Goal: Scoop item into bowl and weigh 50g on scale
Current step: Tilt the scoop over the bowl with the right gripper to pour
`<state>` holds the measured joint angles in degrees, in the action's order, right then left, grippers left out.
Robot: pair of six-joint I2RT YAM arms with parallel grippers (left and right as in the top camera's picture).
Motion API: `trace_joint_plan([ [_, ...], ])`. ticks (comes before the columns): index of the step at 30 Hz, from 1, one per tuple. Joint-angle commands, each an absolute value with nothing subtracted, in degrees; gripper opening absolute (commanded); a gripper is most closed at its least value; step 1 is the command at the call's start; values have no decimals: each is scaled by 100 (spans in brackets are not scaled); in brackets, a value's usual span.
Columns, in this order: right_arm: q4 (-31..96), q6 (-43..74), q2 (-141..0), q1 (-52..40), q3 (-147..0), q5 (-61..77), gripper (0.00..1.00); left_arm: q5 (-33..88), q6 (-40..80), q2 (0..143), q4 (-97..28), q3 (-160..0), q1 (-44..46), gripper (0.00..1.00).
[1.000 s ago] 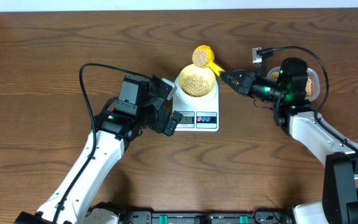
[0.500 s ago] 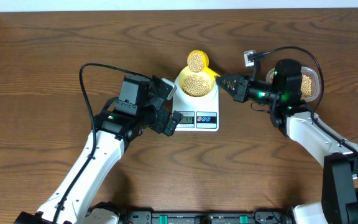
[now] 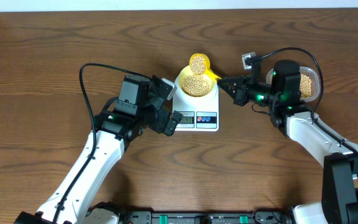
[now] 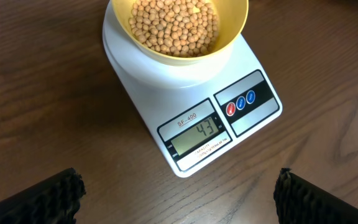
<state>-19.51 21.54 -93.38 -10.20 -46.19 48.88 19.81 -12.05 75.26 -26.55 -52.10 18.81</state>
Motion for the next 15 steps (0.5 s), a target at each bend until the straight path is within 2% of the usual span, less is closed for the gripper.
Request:
trace_joint_plan([
  [1, -1968, 1918, -9341, -1046, -4633, 4810, 1, 2029, -1236, 7566, -2650, -5177, 1855, 100],
  [15, -1809, 1066, -9341, -1044, -4633, 4641, 1, 2029, -1238, 7566, -2650, -5177, 1855, 100],
])
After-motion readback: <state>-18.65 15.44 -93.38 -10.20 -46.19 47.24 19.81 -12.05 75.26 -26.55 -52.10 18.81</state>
